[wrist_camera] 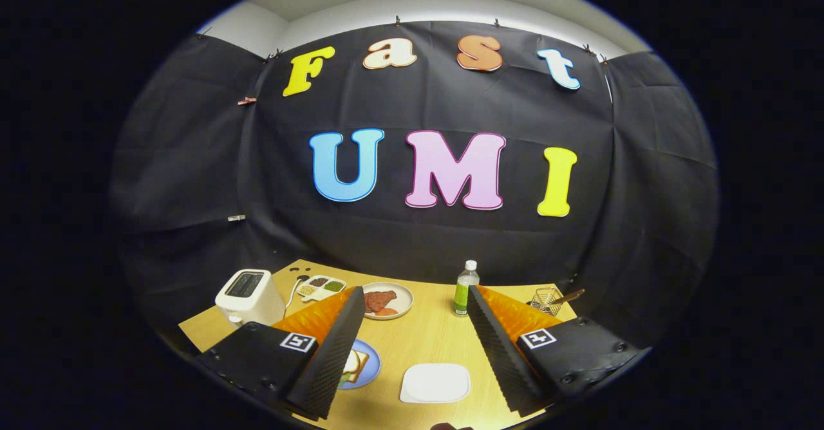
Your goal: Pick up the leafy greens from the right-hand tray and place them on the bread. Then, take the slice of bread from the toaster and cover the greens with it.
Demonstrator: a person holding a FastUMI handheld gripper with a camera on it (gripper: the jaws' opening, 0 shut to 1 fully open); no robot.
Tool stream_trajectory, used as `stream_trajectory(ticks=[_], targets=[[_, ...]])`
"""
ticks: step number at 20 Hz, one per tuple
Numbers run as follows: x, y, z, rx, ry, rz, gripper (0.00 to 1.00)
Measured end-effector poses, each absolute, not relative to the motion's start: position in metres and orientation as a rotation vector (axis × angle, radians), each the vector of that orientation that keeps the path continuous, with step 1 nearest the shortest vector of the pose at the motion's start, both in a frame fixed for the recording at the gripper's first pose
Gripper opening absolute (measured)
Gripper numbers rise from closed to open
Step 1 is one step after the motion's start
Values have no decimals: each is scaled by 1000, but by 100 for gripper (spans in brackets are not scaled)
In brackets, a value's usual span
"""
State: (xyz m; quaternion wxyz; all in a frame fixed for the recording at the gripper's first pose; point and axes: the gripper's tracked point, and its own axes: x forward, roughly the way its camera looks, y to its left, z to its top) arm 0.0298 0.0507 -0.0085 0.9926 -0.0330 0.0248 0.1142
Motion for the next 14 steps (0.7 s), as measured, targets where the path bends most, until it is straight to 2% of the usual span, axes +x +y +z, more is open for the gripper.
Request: stream_trajectory(ticks=[14], targets=[[37, 3, -20, 26, 97, 276, 99]])
